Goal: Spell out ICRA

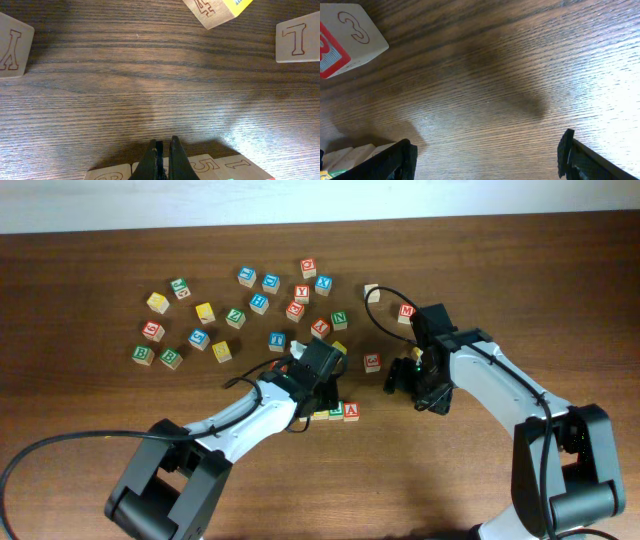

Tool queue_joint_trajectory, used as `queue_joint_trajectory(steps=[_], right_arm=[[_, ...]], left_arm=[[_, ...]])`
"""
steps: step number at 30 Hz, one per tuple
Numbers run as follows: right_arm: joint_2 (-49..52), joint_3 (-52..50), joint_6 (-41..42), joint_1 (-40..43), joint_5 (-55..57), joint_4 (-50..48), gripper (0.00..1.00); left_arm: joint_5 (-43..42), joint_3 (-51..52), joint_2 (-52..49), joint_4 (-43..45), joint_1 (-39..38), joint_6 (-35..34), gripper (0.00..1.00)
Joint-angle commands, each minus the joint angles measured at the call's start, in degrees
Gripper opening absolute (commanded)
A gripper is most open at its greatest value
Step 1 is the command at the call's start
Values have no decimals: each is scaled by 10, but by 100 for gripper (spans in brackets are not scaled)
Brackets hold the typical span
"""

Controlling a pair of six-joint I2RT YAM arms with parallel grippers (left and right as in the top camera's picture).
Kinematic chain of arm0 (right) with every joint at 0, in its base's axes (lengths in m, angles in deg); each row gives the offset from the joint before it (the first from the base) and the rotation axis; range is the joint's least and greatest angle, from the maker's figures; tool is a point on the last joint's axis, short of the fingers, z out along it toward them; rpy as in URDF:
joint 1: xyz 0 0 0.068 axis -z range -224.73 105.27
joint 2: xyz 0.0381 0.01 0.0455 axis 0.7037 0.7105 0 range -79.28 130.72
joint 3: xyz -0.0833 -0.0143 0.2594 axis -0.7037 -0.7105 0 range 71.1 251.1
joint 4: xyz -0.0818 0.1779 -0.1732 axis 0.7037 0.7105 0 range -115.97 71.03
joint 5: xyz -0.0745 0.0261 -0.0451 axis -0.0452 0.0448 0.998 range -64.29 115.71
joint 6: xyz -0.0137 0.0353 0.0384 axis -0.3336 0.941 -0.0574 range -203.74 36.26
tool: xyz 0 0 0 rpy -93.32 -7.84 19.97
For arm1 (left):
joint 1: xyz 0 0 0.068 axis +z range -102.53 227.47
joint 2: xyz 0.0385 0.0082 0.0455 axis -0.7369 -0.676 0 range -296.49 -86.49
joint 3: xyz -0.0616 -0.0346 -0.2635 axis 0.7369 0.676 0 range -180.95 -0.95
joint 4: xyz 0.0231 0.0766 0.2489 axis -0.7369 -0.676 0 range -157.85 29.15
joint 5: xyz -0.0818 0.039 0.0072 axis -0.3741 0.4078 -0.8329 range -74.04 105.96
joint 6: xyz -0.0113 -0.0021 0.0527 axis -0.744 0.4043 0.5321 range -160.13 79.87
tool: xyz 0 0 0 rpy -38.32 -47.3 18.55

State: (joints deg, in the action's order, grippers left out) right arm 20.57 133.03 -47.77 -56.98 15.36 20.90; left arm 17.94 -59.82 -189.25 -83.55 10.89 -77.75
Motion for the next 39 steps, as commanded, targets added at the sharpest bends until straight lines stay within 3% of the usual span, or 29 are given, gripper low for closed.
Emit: queue_joint_trajectory(steps=[1,39], right_arm=[[-11,5,-2,-1,7,-2,83],[-11,5,-2,-1,7,-2,83]], left_arm=[[4,-2,-7,-1,-1,-8,0],[-17,-2,-7,1,-1,-5,0]])
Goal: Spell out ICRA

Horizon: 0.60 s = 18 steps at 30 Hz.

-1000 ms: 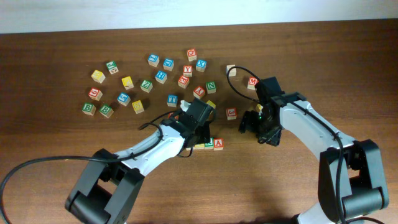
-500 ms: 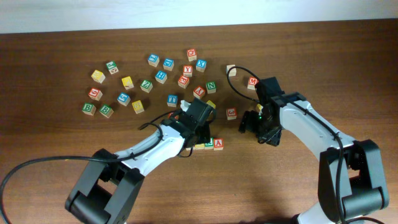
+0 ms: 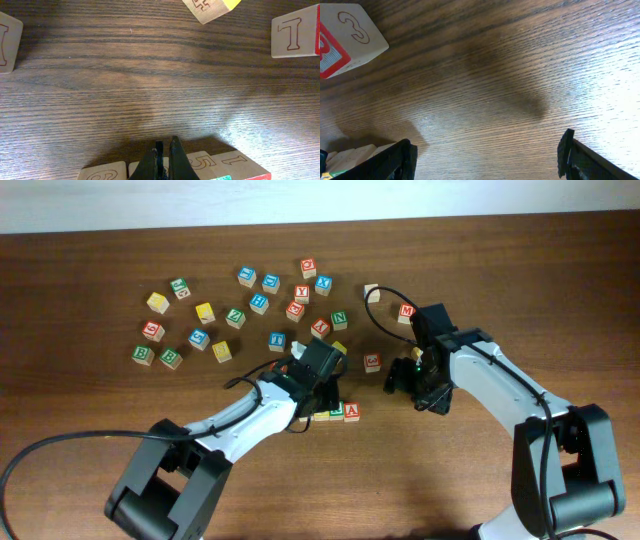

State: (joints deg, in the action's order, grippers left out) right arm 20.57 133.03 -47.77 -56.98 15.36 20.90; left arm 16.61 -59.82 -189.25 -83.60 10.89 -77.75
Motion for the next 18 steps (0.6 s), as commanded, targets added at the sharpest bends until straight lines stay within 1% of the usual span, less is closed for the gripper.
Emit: queue_joint_trajectory(steps=[1,3,5,9,11,13,16,18], right_arm=[[-11,5,-2,-1,7,-2,83],[-11,5,-2,-1,7,-1,83],[-11,5,-2,-1,7,-1,83],[-11,5,-2,-2,7,2,83],[-11,5,-2,-2,7,3,83],[-11,5,-2,-2,7,3,83],[-11,5,-2,-2,7,5,84],[-11,5,-2,-2,7,5,83]], left_arm=[[-4,-3,-6,2,0,-5,0],[-3,-5,6,-2,4,-1,0],[10,-5,42,-17,14,1,0],[66,-5,141,-84,38,1,0],[67,-5,162,-116,55,1,0],[67,0,156,-134,64,1,0],[64,6,132,-131,64,-2,0],[40,6,94,-116,64,-1,0]])
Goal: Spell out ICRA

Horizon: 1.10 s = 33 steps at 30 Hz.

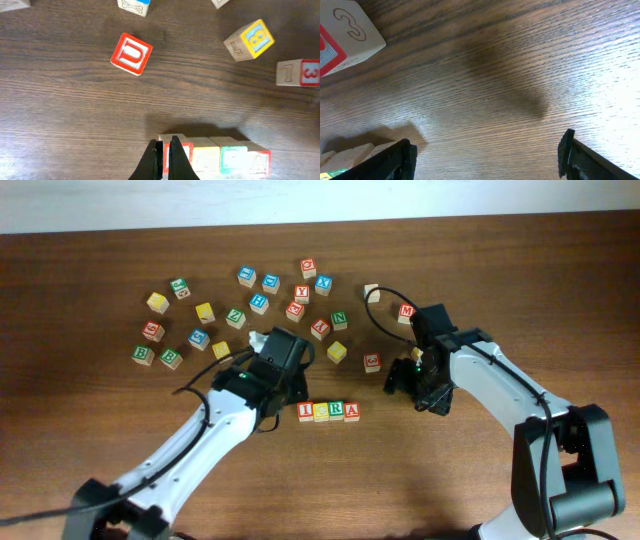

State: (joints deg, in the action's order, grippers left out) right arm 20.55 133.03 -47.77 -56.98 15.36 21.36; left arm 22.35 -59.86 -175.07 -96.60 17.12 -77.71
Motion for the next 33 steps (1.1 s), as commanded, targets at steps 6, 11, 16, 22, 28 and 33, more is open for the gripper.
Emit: queue_joint_trajectory(steps=[6,11,16,22,28,33], right_arm=[[-11,5,-2,-2,7,1,83],[-11,5,-2,-2,7,1,83],[-11,5,-2,-2,7,1,83],[-11,5,-2,-2,7,1,84],[-11,5,-2,-2,7,1,84],[-11,5,-2,-2,7,0,84]], left_arm=[[-60,6,-90,83,1,12,0],[-64,7,-122,66,-27,11,0],[-65,7,-123,75,-30,11,0],[-67,7,-123,73,-30,11,0],[-71,7,-123,65,-30,11,0],[-73,7,-123,65,-30,11,0]])
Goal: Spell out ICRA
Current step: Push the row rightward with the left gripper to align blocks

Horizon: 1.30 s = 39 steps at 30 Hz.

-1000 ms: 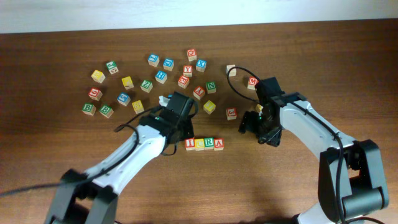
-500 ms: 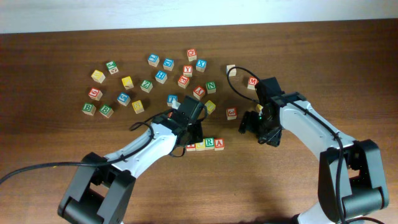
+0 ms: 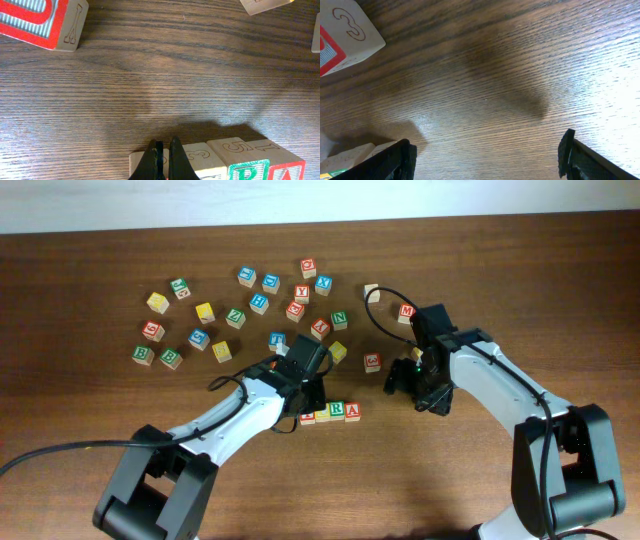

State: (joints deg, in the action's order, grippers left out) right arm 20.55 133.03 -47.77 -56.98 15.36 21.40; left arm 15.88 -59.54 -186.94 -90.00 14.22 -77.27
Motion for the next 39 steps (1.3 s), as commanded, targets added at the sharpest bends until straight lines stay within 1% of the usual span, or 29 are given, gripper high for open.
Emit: queue_joint_trajectory(steps=[1,9,13,16,19,20,21,24,27,31,34,37,39], right_arm=[[-11,5,-2,-2,7,0,84],[-11,5,-7,-2,7,0,84],[-11,5,-6,-2,7,0,84],[-11,5,-6,-2,7,0,84],[-11,5,-6,-2,7,0,84],[-11,5,-6,-2,7,0,84],[-11,5,-6,-2,7,0,84],[-11,5,-6,-2,7,0,84],[-11,5,-6,-2,5,4,84],[-11,5,-7,-2,5,4,84],[-11,5,-12,-2,5,4,84],[-11,5,-12,-2,5,4,84],[-11,5,-12,-2,5,4,84]], left_arm=[[-9,4,-5,-1,-1,7,0],[-5,0,6,0,8,7,0],[-2,0,71,-14,39,7,0],[-2,0,119,-55,45,7,0],[-63,2,129,-123,28,6,0],[-66,5,129,-144,16,-5,0],[-66,10,128,-167,-2,-33,0],[-54,38,128,-151,-55,-93,0],[-37,63,118,-117,-76,-113,0],[-15,64,65,-99,-76,-113,0],[-5,64,57,-92,-71,-112,0],[14,64,57,-88,-46,-112,0],[10,64,56,-84,-22,-108,0]])
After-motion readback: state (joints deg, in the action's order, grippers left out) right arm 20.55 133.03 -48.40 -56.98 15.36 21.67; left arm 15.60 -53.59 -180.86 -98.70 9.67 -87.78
